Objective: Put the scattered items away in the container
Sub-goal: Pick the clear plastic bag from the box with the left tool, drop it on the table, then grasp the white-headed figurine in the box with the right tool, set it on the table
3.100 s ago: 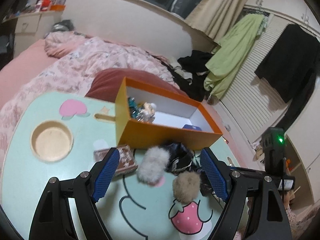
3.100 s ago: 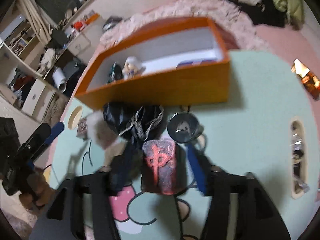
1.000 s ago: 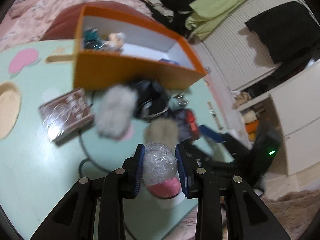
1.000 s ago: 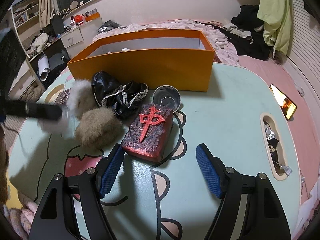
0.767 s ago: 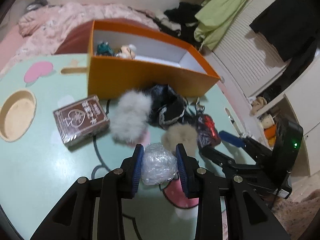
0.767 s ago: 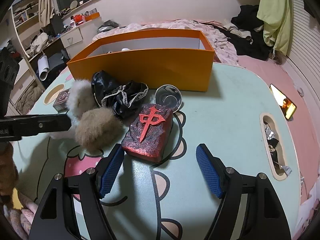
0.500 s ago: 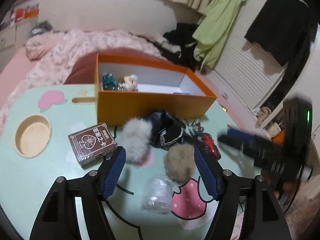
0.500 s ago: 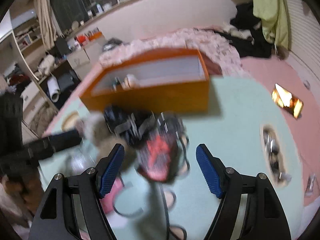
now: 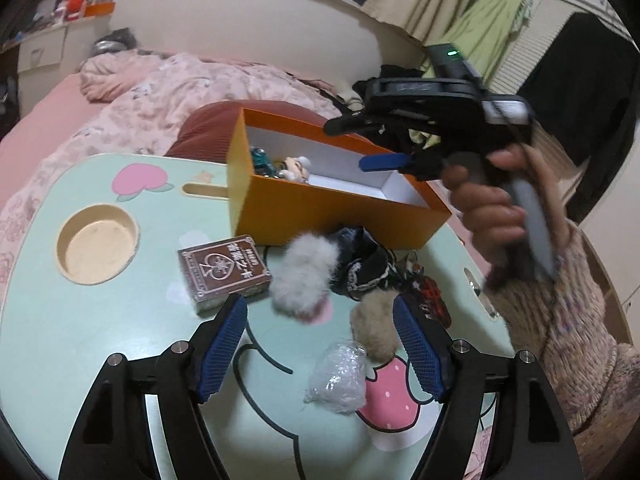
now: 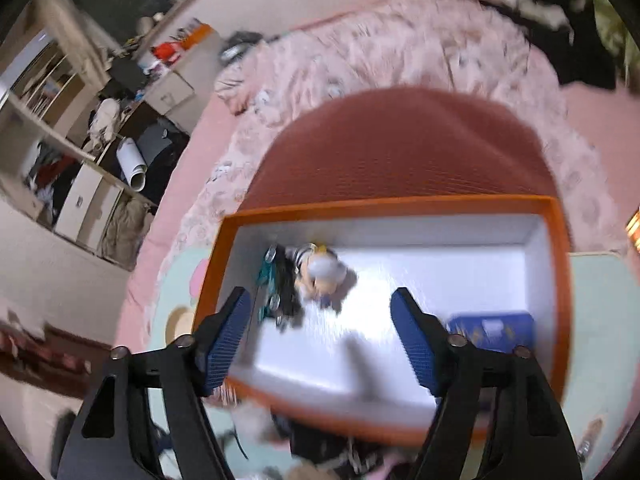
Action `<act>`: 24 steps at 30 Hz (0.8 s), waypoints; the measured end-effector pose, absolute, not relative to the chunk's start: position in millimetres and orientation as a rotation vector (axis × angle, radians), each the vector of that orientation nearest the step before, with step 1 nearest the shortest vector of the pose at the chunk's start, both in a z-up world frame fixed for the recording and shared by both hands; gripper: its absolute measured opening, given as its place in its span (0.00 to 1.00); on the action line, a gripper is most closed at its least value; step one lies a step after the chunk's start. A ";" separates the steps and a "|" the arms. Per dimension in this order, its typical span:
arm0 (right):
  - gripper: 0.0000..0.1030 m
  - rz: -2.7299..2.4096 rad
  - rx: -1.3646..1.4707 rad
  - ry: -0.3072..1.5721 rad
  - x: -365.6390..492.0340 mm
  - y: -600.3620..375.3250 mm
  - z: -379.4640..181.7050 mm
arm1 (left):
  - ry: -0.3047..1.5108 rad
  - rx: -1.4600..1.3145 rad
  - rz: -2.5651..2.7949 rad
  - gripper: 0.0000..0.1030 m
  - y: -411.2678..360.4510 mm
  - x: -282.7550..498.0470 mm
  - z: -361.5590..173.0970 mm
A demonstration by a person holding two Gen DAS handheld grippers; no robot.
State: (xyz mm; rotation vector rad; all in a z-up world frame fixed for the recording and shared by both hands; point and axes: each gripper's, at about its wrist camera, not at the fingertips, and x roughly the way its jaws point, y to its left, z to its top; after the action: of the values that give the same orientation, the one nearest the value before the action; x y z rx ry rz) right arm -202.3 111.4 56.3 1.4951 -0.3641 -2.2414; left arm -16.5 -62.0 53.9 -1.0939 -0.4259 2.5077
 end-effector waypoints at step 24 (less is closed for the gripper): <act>0.37 -2.396 1.406 -0.145 -198.0 85.2 54.9 | -0.539 -1.085 2.507 0.73 -85.6 -23.9 49.6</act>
State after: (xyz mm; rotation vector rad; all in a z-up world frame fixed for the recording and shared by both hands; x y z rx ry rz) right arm -198.0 85.2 54.9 1.4060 -0.1453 -2.3961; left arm -23.9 -85.6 49.6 -1.0853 -0.5392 2.5070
